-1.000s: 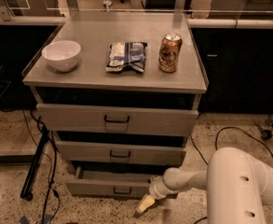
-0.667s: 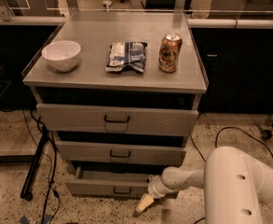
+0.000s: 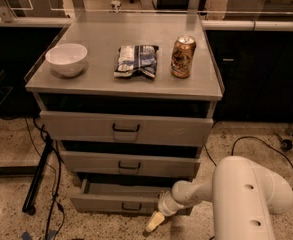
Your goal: Open bottom drawer
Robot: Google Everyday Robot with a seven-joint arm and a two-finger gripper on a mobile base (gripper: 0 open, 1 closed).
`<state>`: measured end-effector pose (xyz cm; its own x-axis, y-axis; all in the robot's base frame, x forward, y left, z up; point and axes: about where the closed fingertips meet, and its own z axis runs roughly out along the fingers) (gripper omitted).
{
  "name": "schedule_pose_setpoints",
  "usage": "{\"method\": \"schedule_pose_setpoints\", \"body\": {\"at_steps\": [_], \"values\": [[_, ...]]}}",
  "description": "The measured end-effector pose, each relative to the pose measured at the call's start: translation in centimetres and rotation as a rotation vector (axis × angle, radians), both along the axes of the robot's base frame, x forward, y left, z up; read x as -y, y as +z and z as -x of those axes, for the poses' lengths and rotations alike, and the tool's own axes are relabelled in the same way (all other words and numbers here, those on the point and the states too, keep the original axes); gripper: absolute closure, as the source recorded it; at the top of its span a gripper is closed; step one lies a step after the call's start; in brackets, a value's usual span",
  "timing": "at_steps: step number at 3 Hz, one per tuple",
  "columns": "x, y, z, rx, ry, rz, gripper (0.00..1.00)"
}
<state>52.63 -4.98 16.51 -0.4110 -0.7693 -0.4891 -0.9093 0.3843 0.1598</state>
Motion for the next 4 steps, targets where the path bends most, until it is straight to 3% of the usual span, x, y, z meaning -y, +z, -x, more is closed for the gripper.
{"method": "schedule_pose_setpoints", "body": {"at_steps": [1,2,3,4], "values": [[2.6,0.9,3.1,-0.016,-0.023,0.017,0.00],[5.3,4.2,7.7,-0.034,-0.070,0.019,0.00],[4.8,4.2,12.0,-0.091,-0.030,0.020,0.00],[4.8,7.7,10.7,-0.055,-0.024,0.011,0.00]]}}
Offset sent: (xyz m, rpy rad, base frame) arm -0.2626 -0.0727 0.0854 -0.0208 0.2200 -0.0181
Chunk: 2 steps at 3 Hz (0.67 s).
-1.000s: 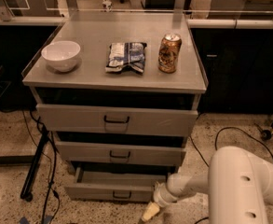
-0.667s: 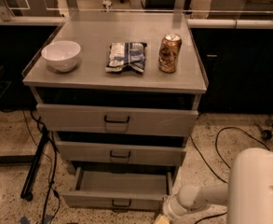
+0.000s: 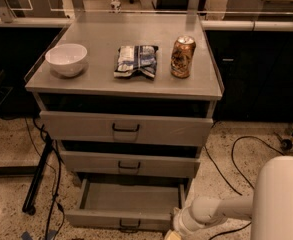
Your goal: Open bottom drawer
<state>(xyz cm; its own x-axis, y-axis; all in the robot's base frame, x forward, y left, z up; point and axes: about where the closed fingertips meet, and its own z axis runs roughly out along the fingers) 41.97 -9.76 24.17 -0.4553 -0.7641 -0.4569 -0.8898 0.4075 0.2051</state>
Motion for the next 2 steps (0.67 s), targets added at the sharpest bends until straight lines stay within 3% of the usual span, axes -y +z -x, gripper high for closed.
{"method": "schedule_pose_setpoints", "body": {"at_steps": [1,2], "values": [[0.0,0.0,0.0,0.000,0.000,0.000,0.00],[-0.3,-0.2,-2.0,0.011,0.008,-0.006,0.00]]}}
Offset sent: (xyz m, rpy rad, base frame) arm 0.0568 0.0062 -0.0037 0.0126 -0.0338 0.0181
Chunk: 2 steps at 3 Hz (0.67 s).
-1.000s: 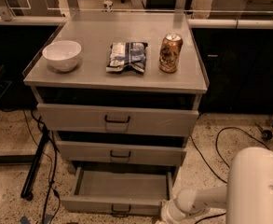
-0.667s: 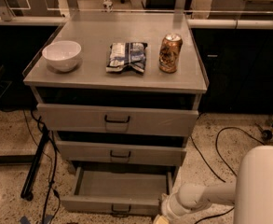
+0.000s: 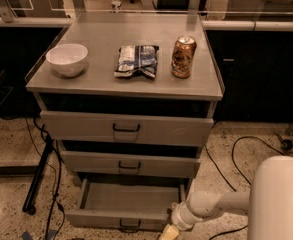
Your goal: Open bottom drawer
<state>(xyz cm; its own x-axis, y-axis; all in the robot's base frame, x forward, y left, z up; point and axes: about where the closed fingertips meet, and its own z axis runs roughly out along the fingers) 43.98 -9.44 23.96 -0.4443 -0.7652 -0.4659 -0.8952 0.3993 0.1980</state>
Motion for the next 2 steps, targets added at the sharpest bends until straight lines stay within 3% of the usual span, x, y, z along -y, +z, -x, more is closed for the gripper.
{"method": "schedule_pose_setpoints", "body": {"at_steps": [1,2], "values": [[-0.5,-0.9,-2.6,0.003,0.008,0.003,0.00],[-0.3,-3.8,-2.7,-0.043,0.000,0.014,0.00]]}}
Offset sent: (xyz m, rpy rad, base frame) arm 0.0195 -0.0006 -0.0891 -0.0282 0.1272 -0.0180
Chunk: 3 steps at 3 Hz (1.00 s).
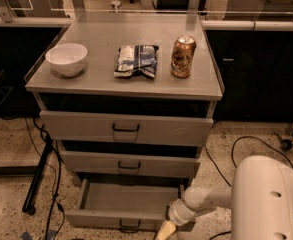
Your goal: Open bottom drawer
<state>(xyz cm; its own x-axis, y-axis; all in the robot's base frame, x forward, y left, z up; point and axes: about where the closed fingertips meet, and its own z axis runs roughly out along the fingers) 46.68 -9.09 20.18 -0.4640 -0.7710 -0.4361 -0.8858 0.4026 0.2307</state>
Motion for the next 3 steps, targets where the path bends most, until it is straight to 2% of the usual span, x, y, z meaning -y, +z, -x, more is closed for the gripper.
{"method": "schedule_pose_setpoints", "body": {"at_steps": [1,2,3], "values": [[0.3,-4.5,2.6,-0.081,-0.012,0.020,0.00],[0.3,-3.8,2.6,-0.081,-0.012,0.020,0.00],[3.7,-2.9,5.2,-0.085,-0.070,0.050,0.00]]}}
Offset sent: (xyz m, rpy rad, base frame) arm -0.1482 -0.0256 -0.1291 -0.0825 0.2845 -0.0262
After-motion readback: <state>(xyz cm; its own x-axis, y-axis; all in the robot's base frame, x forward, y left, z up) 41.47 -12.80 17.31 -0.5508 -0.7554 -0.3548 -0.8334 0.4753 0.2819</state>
